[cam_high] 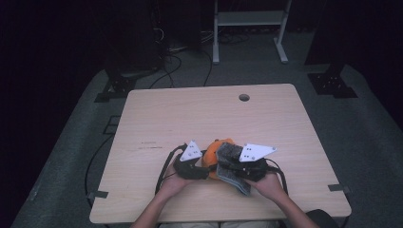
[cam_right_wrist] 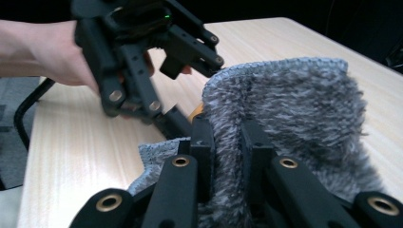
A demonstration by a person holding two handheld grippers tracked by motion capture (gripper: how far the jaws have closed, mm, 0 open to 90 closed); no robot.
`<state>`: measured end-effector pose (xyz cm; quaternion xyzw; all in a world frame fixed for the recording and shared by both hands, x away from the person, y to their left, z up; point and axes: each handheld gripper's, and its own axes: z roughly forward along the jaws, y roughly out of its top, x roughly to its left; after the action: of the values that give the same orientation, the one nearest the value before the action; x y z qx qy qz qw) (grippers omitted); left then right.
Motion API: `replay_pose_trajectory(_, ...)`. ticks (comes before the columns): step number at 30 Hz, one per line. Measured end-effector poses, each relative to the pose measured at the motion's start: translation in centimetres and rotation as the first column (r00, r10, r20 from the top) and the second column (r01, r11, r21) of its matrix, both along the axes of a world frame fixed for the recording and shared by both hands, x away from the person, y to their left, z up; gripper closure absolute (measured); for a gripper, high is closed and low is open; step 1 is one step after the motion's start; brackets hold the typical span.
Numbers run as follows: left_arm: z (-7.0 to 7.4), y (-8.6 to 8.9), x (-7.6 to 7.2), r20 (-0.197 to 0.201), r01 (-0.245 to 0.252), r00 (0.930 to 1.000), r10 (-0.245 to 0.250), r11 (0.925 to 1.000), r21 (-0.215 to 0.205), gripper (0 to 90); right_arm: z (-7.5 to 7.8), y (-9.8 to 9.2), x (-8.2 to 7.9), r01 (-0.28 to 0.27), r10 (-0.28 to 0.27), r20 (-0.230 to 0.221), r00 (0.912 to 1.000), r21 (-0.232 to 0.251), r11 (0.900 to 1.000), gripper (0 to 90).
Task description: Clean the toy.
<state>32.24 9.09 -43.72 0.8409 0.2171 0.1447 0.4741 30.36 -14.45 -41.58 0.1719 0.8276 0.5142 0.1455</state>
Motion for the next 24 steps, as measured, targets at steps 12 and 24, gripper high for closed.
replay_pose_trajectory(12,-0.1,-0.5,-0.3,0.032,0.008,0.9995,-0.008,0.9999,-0.006,37.7,0.4,-0.7,0.4,0.012,-0.012,-0.010,0.9999,0.014,1.000,78.1)
replay_pose_trajectory(24,-0.2,-0.6,0.1,-0.049,-0.011,0.9988,0.009,0.9985,-0.054,33.9,0.4,-1.5,0.4,0.022,-0.021,-0.035,0.9992,0.021,1.000,78.2)
